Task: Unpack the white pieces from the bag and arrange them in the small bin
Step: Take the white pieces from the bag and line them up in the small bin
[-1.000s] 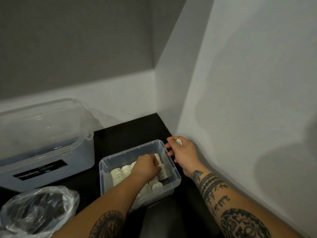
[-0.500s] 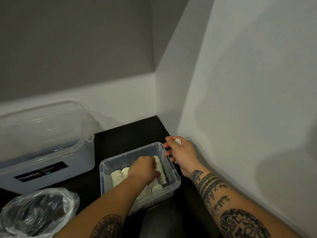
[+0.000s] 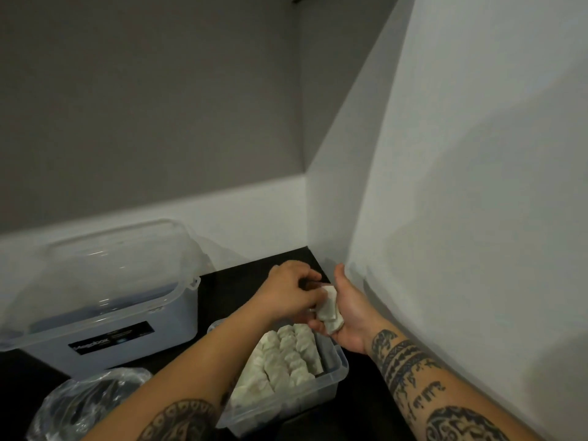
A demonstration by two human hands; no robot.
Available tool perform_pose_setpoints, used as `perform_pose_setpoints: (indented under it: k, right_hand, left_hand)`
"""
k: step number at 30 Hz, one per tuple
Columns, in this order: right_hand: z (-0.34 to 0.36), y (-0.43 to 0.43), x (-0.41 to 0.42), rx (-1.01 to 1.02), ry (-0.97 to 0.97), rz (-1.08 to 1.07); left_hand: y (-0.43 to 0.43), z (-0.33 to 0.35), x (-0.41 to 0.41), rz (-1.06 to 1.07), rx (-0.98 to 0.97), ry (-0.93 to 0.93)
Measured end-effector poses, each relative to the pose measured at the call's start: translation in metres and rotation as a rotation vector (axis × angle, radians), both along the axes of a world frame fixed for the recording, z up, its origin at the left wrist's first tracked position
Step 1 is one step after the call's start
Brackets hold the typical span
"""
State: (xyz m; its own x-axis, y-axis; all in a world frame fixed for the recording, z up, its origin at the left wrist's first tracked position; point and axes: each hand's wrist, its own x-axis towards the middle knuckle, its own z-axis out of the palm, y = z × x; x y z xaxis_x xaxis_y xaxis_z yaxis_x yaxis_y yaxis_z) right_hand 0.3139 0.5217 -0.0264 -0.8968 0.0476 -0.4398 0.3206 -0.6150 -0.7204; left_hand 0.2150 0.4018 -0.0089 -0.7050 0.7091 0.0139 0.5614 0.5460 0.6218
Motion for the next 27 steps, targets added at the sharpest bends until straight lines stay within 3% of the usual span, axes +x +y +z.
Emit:
perform_pose_setpoints:
  k: [2, 9, 12, 17, 27]
  right_hand:
    - [0.004, -0.002, 0.002, 0.033, 0.0, 0.042]
    - [0.002, 0.001, 0.006, 0.201, 0.062, 0.088]
    - [-0.006, 0.002, 0.004, 0.463, 0.075, 0.004]
    - [-0.004, 0.001, 0.005, 0.778, 0.109, -0.106]
    - [-0.01, 0.006, 0.004, 0.827, 0.207, -0.283]
  left_hand:
    - [0.001, 0.0, 0.002, -0.029, -0.04, -0.024]
    - [0.001, -0.003, 0.008, 0.156, 0.216, -0.271]
    - [0.0, -0.002, 0.002, 0.256, 0.28, -0.219]
    - [0.001, 0.0, 0.001, 0.229, 0.302, -0.138]
    - [-0.002, -0.004, 0.005, 0.199, 0.368, -0.088]
